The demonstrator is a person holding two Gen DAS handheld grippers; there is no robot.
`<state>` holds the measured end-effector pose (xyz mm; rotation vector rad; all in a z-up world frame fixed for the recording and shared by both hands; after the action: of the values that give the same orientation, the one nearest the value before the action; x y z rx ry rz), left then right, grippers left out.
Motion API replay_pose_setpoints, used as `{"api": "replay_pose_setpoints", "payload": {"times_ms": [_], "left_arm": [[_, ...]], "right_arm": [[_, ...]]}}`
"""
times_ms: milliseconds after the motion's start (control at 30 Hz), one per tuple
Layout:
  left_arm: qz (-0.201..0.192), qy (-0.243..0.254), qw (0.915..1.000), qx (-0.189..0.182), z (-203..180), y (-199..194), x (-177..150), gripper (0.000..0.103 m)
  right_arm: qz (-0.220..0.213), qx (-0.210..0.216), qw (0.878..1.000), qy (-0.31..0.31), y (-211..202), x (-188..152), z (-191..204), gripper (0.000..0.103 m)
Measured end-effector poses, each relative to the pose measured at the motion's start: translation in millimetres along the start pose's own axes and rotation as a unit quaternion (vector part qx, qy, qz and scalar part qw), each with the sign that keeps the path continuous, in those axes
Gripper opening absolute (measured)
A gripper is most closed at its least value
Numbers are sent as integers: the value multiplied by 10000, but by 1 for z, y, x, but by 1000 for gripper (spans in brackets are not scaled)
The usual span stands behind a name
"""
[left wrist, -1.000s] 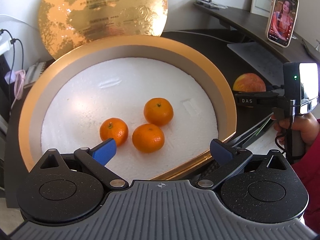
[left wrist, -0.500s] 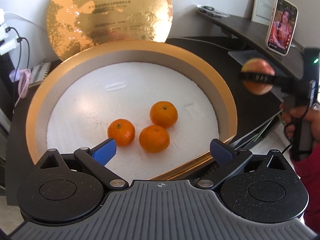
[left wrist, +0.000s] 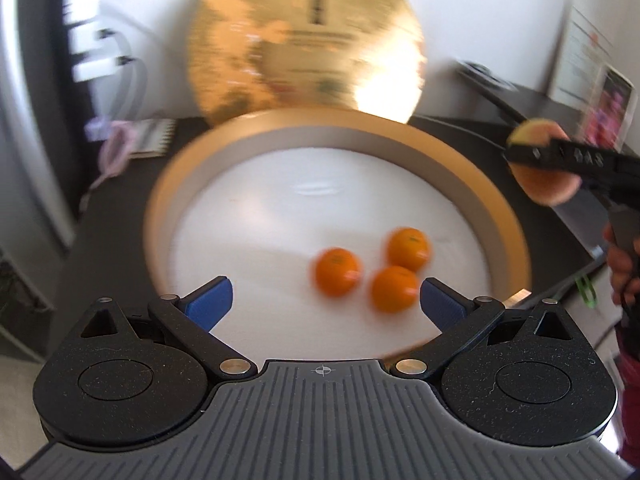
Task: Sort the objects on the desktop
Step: 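Lift the apple and carry it over the foam inside the box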
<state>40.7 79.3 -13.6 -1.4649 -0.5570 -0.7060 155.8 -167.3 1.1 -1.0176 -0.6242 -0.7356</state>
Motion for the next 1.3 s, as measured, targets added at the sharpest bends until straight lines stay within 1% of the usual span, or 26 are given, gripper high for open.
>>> {"api": "replay_pose_setpoints", "payload": {"times_ms": [100, 267, 467, 633, 933, 1067, 1167, 1200, 1300], "left_arm": [[-58, -289, 9995, 139, 26, -4, -6, 102], [-84, -638, 9977, 200, 58, -5, -18, 102], [-88, -812, 9966, 128, 75, -4, -29, 102], [-63, -891, 9960, 58, 81, -1, -34, 102], [-46, -835, 9965, -74, 75, 0, -34, 102], [1, -806, 9967, -70, 72, 1, -34, 102], [33, -757, 9971, -53, 68, 0, -34, 102], [42, -736, 9973, -47, 66, 0, -34, 102], [49, -670, 9977, 12, 61, -3, -33, 102]], "right_arm": [[212, 64, 9994, -265, 15, -6, 27, 85], [696, 136, 9947, -749, 51, -20, 72, 85], [1424, -106, 9817, -1264, 110, -38, 107, 85], [1870, -238, 9712, -1455, 134, -51, 120, 85], [2139, -432, 9611, -1696, 146, -62, 125, 85], [2215, -443, 9596, -1679, 144, -64, 122, 85], [2176, -413, 9591, -1763, 140, -67, 122, 86], [2146, -401, 9597, -1769, 138, -67, 122, 89], [2039, -361, 9630, -1726, 131, -64, 119, 92]]}}
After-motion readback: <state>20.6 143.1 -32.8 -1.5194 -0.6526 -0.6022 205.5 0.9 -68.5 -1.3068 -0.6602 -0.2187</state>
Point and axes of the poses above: each gripper's, at about its wrist camera, not at the fingertips, and y roughly the way its jaws point, z to its left, x to its top, the point moved 3 cm from there along y, roughly the way its jaws point, and after that the axes turned 14 degrees about y, right-handed, at the moved point
